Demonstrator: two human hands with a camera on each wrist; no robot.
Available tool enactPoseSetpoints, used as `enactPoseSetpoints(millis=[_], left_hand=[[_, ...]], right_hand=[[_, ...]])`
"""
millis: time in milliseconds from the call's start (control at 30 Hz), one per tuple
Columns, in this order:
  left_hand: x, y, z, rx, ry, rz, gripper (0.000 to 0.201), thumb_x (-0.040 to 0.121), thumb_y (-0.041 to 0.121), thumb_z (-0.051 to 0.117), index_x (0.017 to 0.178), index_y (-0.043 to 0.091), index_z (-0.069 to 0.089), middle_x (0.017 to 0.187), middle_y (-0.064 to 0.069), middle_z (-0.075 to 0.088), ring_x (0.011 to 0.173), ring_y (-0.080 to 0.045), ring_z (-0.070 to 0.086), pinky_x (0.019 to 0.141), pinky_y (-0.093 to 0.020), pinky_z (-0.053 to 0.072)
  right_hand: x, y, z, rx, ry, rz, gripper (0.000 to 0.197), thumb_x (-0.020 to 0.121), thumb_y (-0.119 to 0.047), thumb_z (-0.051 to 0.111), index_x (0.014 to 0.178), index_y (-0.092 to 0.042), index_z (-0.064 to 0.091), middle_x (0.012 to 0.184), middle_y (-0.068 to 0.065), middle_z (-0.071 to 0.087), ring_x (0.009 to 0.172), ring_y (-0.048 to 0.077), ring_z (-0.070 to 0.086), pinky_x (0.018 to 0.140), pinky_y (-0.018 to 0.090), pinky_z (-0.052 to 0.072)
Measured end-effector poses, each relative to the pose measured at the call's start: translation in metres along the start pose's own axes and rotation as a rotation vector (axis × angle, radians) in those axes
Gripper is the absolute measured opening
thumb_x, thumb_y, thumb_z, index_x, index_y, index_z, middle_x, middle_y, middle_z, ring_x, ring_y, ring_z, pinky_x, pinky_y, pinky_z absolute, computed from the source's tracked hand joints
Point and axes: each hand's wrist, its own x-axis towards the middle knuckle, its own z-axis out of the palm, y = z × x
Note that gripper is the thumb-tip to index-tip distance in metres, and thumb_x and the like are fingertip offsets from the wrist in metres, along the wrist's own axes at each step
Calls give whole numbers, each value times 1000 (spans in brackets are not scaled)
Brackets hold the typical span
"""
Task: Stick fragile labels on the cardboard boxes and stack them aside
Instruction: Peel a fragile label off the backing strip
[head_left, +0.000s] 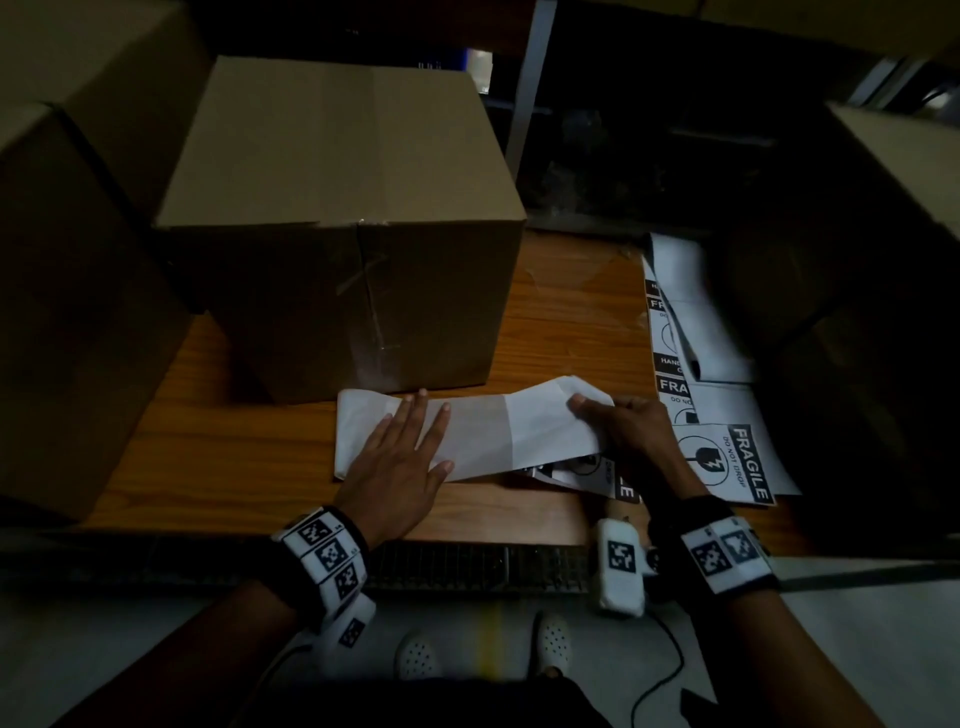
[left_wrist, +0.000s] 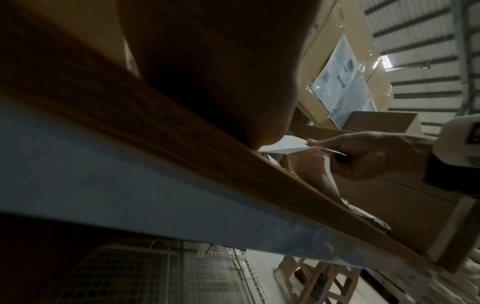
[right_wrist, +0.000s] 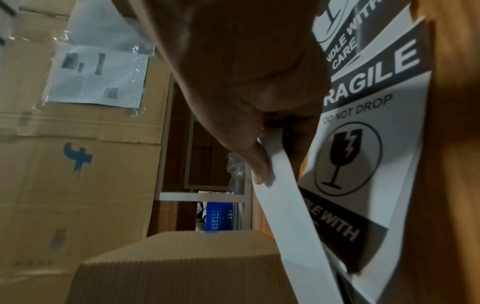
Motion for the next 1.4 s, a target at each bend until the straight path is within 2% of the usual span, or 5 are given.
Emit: enactPoseSetpoints(millis=[200, 400, 733, 1067, 1400], left_hand=[[-1, -4, 3, -3, 14, 23, 75, 84, 62, -6, 152, 30, -16, 162, -6, -17, 150, -20, -9, 118, -34, -6], [-2, -7, 3, 24, 27, 55, 73, 87, 60, -3, 154, 30, -10, 163, -7, -13, 151, -21, -7, 117, -35, -5], [-5, -11, 2, 61, 57, 103, 65, 92, 57, 1, 151, 35, -13, 162, -12, -9, 151, -25, -3, 118, -38, 2], [-6, -9, 1, 79, 36, 86, 65, 89, 60, -4, 148, 38, -20, 162, -11, -15, 150, -25, -8, 116, -35, -4], [-5, -10, 0, 67, 12, 78, 67, 85, 65, -19, 148, 39, -21, 162, -7, -16, 149, -20, -13, 114, -32, -10]], right_hand=[[-4, -8, -7, 35, -45, 15, 18, 80, -15, 79, 86, 1, 72, 85, 15, 72, 71, 25, 68, 60, 33, 60], [4, -15, -16, 6, -71, 4, 25, 80, -12, 78, 92, 8, 70, 77, 14, 70, 48, 11, 63, 41, 19, 47], [16, -31, -28, -124, -165, 22, 32, 78, -17, 80, 94, 9, 70, 72, 11, 72, 51, 14, 65, 45, 21, 51], [24, -35, -38, -132, -214, 66, 28, 79, -13, 78, 91, 10, 68, 68, 11, 71, 50, 16, 66, 43, 22, 51], [41, -48, -40, -257, -259, 17, 50, 72, -22, 85, 99, 14, 65, 80, 21, 70, 60, 22, 63, 53, 25, 51]])
